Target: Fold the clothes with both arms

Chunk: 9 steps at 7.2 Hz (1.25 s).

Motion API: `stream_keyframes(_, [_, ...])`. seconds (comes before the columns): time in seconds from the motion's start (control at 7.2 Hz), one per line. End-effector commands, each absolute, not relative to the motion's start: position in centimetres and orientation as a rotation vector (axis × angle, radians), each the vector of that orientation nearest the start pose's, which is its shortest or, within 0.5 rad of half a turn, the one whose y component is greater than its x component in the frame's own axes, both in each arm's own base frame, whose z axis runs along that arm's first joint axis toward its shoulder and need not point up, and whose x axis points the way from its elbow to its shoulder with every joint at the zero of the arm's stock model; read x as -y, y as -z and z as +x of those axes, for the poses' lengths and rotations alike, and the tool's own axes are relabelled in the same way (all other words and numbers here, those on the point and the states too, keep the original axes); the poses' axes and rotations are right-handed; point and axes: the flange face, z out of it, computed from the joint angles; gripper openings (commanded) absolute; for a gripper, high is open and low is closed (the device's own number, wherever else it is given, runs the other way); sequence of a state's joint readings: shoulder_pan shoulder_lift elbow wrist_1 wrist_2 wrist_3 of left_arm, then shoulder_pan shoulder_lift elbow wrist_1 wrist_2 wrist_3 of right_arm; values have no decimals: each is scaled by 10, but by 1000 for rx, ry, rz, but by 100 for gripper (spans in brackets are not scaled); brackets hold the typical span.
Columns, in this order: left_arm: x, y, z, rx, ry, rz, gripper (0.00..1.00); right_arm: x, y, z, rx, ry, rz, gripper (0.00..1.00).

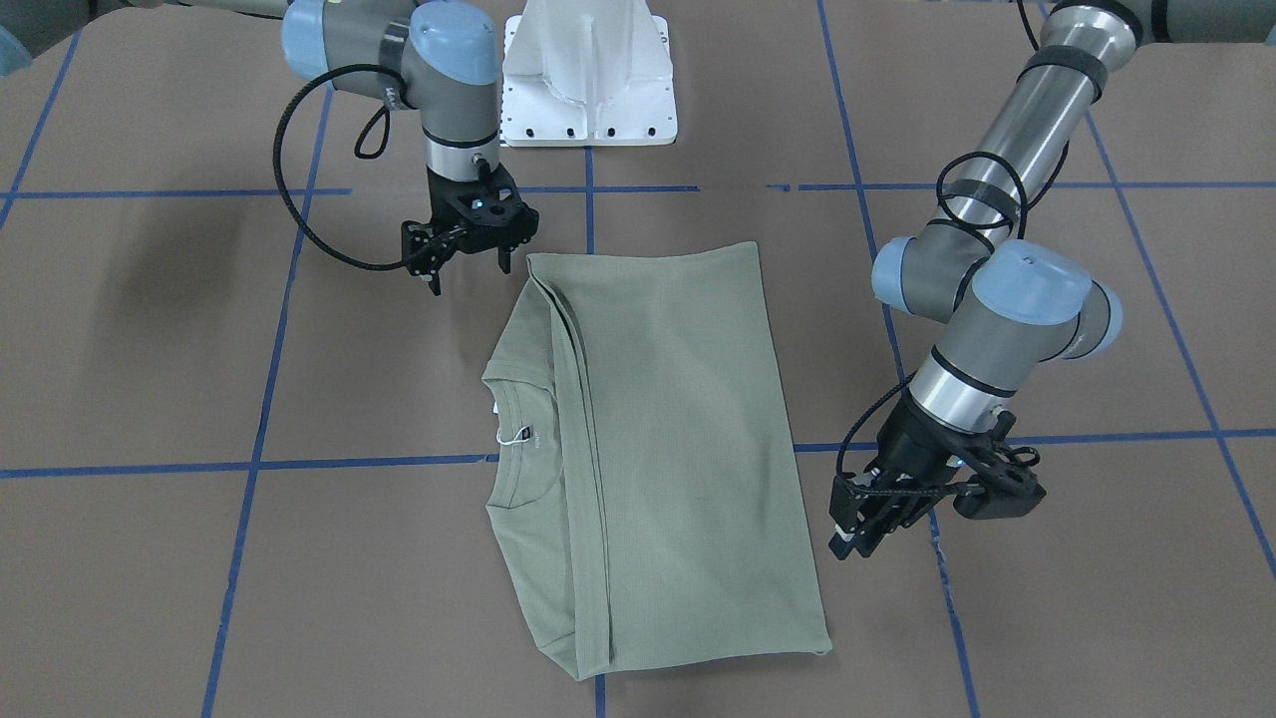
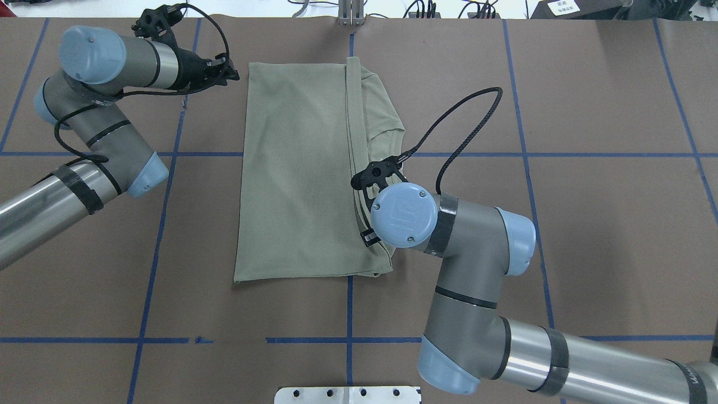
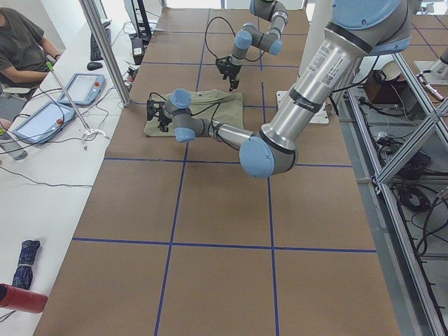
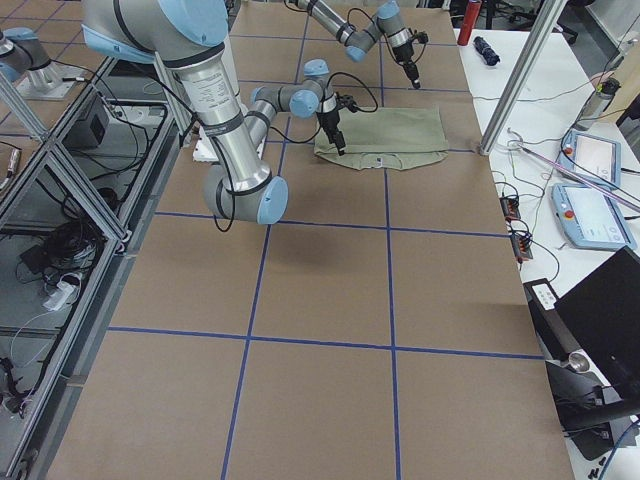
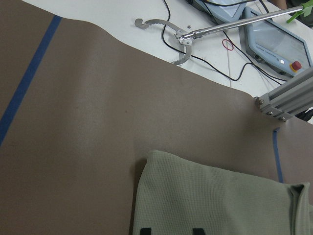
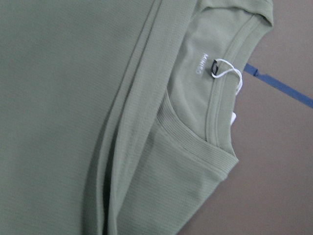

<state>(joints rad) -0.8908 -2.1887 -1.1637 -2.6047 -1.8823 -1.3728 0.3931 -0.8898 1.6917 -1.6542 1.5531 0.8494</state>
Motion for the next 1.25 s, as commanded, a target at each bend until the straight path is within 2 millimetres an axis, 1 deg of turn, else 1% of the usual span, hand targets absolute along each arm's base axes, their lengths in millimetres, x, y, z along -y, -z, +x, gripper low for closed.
stream_keyframes(0.0, [647, -364, 392, -1207, 399, 401, 40, 403, -222, -616, 608, 277, 387, 100])
stream_keyframes(0.14, [647, -364, 392, -1207, 399, 401, 40, 405, -233, -622, 588, 285, 378, 100])
stream_keyframes(0.28, [647, -364, 392, -1207, 399, 401, 40, 405, -236, -622, 582, 291, 377, 100])
stream_keyframes(0.42, [647, -364, 392, -1207, 399, 400, 40, 405, -246, -619, 573, 292, 371, 100])
stream_keyframes(0.56, [646, -368, 391, -1203, 400, 397, 40, 413, -260, -604, 567, 285, 365, 100])
stream_keyframes(0.69, [646, -367, 391, -1205, 399, 398, 40, 418, -293, -571, 535, 311, 372, 100])
stream_keyframes(0.83, [645, -364, 390, -1209, 398, 402, 40, 407, -316, -517, 523, 379, 410, 100])
stream_keyframes(0.97, [645, -364, 390, -1210, 400, 400, 40, 394, -316, -490, 541, 391, 414, 100])
stream_keyframes(1.11, [644, -363, 390, -1213, 399, 402, 40, 393, -305, -501, 538, 382, 402, 100])
